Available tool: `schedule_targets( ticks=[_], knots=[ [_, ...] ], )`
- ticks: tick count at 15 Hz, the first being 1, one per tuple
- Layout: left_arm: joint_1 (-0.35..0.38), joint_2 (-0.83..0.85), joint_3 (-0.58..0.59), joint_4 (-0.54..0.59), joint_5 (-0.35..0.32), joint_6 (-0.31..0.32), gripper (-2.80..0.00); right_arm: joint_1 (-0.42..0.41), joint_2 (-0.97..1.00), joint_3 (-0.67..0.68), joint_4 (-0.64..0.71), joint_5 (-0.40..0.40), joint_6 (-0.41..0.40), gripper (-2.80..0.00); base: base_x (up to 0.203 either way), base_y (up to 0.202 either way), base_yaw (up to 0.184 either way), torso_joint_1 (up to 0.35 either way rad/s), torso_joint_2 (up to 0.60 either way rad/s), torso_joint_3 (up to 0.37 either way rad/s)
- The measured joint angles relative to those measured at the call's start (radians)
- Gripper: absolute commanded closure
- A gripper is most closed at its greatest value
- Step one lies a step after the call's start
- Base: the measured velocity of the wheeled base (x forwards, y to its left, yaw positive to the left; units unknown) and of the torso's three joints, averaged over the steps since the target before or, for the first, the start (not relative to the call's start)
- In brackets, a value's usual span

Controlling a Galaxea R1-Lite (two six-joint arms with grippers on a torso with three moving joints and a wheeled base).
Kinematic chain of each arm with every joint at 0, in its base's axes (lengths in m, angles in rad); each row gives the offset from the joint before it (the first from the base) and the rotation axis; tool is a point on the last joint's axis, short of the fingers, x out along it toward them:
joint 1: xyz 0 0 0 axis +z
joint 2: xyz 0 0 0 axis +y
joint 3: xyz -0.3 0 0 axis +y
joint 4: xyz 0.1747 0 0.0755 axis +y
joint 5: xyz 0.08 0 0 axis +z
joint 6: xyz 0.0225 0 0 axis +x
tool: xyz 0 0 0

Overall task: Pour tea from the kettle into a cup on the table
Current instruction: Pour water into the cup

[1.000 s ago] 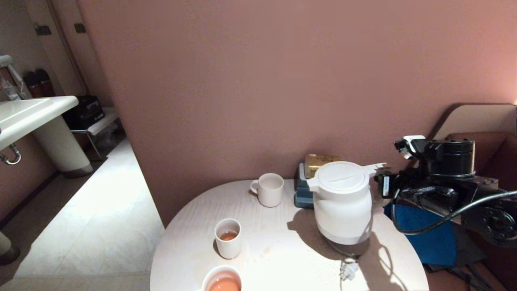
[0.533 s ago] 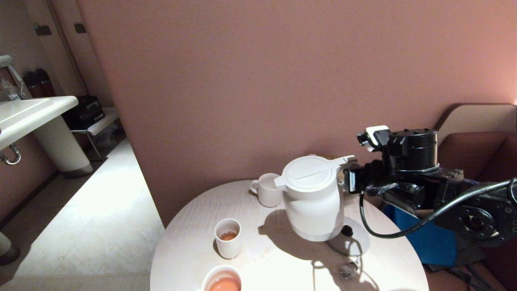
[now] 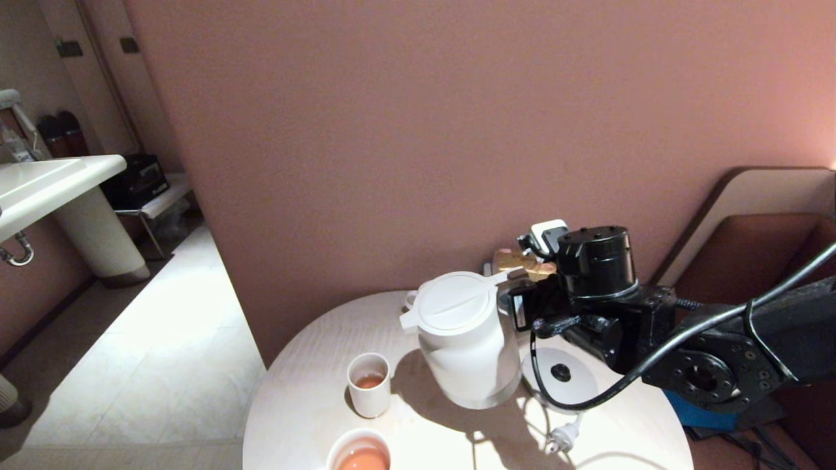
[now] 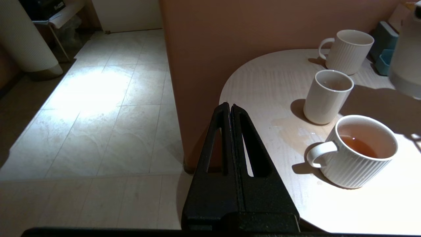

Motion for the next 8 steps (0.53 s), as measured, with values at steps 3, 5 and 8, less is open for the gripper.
schedule_targets(
  ticks=[3, 5, 8],
  knots=[
    [0.000, 0.000, 0.000, 0.000, 0.000, 0.000, 0.00, 0.044, 0.031, -0.007, -0.002, -0.018, 0.000, 0.00, 0.000, 0.000, 0.000, 0.000, 0.00, 0.000],
    [0.000, 0.000, 0.000, 0.000, 0.000, 0.000, 0.00, 0.076, 0.053, -0.010, -0.004, -0.041, 0.018, 0.00, 0.000, 0.000, 0.000, 0.000, 0.00, 0.000],
    [0.000, 0.000, 0.000, 0.001, 0.000, 0.000, 0.00, 0.105, 0.088, -0.022, -0.006, -0.056, 0.046, 0.00, 0.000, 0.000, 0.000, 0.000, 0.00, 0.000]
  ],
)
